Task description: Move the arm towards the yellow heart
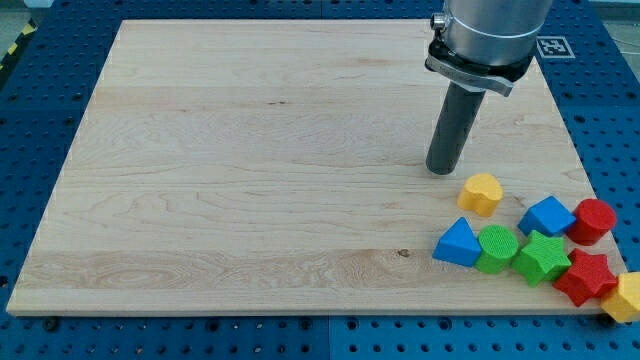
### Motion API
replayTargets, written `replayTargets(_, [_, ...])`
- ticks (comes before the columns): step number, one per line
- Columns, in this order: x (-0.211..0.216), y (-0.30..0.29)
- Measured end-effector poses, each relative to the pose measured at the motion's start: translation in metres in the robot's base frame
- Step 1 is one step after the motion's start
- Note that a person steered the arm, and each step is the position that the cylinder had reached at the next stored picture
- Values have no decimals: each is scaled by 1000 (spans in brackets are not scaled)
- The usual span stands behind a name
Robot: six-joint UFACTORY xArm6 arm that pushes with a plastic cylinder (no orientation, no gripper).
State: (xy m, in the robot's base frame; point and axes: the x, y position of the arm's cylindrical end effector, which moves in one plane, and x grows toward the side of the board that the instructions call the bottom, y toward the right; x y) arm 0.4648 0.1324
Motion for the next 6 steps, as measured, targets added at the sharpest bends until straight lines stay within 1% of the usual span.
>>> replayTargets(1, [0,0])
replayTargets(3, [-19,1])
replayTargets(4, [-19,22])
replayTargets(6, [-19,89])
